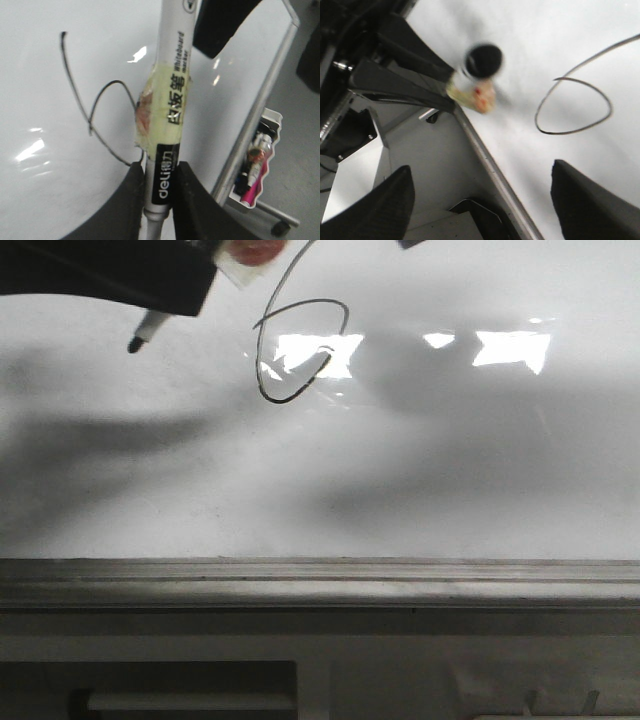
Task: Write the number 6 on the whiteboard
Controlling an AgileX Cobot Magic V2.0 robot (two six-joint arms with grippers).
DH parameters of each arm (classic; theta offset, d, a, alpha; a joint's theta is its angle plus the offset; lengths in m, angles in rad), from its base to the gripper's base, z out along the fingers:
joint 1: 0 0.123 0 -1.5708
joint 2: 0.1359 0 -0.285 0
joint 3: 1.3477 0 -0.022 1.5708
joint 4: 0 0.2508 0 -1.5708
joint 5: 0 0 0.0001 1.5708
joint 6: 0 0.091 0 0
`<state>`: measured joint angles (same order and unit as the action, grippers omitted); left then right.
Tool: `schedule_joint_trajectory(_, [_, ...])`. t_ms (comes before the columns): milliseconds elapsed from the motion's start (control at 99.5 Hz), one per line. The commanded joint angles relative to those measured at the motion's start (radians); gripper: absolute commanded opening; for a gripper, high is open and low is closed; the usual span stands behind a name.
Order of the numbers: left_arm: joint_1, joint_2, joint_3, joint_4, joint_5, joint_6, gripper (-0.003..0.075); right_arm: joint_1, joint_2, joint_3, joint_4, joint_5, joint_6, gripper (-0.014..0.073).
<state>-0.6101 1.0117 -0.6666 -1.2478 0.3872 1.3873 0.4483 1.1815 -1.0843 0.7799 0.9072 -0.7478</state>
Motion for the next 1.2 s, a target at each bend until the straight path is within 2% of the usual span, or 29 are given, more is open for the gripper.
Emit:
schedule_joint_trajectory(0, [0.000, -0.078, 0.017, -0.076, -0.120, -0.069, -0.0020, -0.060, -0.058, -0.018, 0.033, -0.010, -0.006, 0.0520])
schedule_joint_trajectory(101, [0.000, -0.139, 0.072, -0.245, -0.259, -0.071, -0.0020, -0.120, -0.090, 0.009, 0.040, -0.020, -0.004, 0.0520])
schedule_joint_trajectory(161, [0.000, -0.148, 0.089, -0.386, -0.360, -0.071, -0.0020, -0.133, -0.097, 0.022, 0.059, -0.030, -0.005, 0.0520])
schedule_joint_trajectory(211, [0.000, -0.142, 0.093, -0.448, -0.403, -0.071, -0.0020, -0.134, -0.101, 0.029, 0.069, -0.034, -0.005, 0.0520])
schedule_joint_trajectory(342, [0.000, -0.094, 0.081, -0.466, -0.416, -0.071, -0.0020, -0.134, -0.099, 0.034, 0.093, -0.047, -0.005, 0.0520])
schedule_joint_trajectory(493, [0.000, -0.020, 0.062, -0.553, -0.453, -0.071, -0.0020, -0.134, -0.099, 0.034, 0.096, -0.051, -0.005, 0.0520])
schedule_joint_trajectory(834, [0.000, 0.020, 0.047, -0.553, -0.439, -0.071, -0.0005, -0.134, -0.097, 0.034, 0.096, -0.049, -0.005, 0.0520])
schedule_joint_trajectory(955, [0.000, 0.020, 0.047, -0.553, -0.441, -0.071, 0.0106, -0.134, -0.097, 0.036, 0.094, -0.049, -0.005, 0.0520])
schedule_joint_trajectory(1126, [0.000, 0.020, 0.047, -0.553, -0.474, -0.071, 0.0397, -0.134, -0.097, 0.036, 0.087, -0.047, -0.005, 0.0520])
schedule_joint_trajectory(1186, [0.000, 0.009, 0.047, -0.553, -0.474, -0.071, 0.0472, -0.134, -0.097, 0.036, 0.080, -0.047, -0.005, 0.0520])
